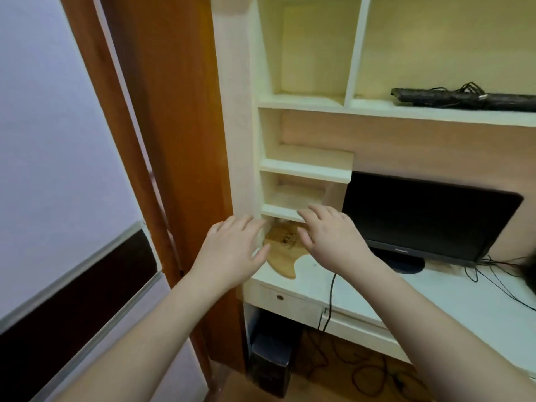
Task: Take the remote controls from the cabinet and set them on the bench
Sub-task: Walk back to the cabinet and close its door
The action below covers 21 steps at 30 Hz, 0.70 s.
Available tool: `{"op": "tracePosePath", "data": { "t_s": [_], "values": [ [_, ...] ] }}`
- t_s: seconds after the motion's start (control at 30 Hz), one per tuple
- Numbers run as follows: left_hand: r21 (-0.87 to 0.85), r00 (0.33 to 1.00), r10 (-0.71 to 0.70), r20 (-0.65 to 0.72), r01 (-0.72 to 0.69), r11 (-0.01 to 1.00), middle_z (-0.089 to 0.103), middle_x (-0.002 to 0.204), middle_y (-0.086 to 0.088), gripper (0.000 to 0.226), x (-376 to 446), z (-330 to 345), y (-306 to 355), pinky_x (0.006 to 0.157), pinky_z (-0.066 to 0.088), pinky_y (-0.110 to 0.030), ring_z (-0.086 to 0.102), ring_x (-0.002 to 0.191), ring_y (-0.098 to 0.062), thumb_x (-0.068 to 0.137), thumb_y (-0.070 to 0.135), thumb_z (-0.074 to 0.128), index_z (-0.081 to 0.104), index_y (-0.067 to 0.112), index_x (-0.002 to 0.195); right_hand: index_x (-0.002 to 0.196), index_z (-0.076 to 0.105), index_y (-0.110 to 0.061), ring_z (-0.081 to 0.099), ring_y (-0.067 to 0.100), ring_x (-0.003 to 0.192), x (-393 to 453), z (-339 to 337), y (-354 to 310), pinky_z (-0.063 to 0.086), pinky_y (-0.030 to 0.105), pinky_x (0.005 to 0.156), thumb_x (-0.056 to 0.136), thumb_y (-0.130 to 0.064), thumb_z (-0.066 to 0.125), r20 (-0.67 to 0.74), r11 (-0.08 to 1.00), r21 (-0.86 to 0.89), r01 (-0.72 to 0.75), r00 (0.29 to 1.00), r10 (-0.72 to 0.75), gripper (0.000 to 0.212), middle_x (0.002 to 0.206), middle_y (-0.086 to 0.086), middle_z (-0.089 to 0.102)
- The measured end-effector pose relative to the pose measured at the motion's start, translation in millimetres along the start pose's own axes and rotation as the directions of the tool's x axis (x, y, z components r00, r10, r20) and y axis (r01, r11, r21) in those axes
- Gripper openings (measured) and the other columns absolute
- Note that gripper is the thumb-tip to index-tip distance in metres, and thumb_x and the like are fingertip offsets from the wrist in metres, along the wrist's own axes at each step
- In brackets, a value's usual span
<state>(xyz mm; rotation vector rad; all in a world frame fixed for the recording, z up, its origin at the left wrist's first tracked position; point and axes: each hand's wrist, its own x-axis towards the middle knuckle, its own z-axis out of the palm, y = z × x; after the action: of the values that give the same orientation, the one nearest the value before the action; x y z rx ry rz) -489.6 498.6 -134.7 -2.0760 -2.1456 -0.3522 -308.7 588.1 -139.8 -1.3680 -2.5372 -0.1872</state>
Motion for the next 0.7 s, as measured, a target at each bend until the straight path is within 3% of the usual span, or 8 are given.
{"op": "tracePosePath", "data": {
  "t_s": [0.4, 0.7],
  "values": [
    [0.074, 0.96, 0.205, -0.19, -0.194, 0.978, 0.044, 0.146, 0.007, 0.053, 132, -69, -2, 0.11, 0.032, -0.039, 0.039, 0.135, -0.015, 0.095, 0.053, 0.036, 0.036, 0.031, 0.144, 0.142, 0.036, -0.025, 0.036, 0.022, 0.134, 100, -70, 30, 0.031, 0.038, 0.106, 0.097, -0.045, 0.033, -0.14, 0.998, -0.016, -0.053, 0.989, 0.05, 0.05, 0.147, 0.001, 0.04],
    [0.077, 0.907, 0.168, -0.385, -0.149, 0.986, 0.049, 0.141, 0.01, 0.048, 208, -116, 9, 0.105, 0.037, -0.035, 0.044, 0.13, -0.012, 0.097, 0.048, 0.037, 0.041, 0.031, 0.141, 0.141, 0.035, -0.026, 0.042, 0.023, 0.128, 174, -129, 81, 0.035, 0.038, 0.1, 0.097, -0.046, 0.034, -0.291, 0.998, -0.057, 0.015, 0.956, -0.031, 0.049, 0.14, 0.001, 0.046]
  ]
}}
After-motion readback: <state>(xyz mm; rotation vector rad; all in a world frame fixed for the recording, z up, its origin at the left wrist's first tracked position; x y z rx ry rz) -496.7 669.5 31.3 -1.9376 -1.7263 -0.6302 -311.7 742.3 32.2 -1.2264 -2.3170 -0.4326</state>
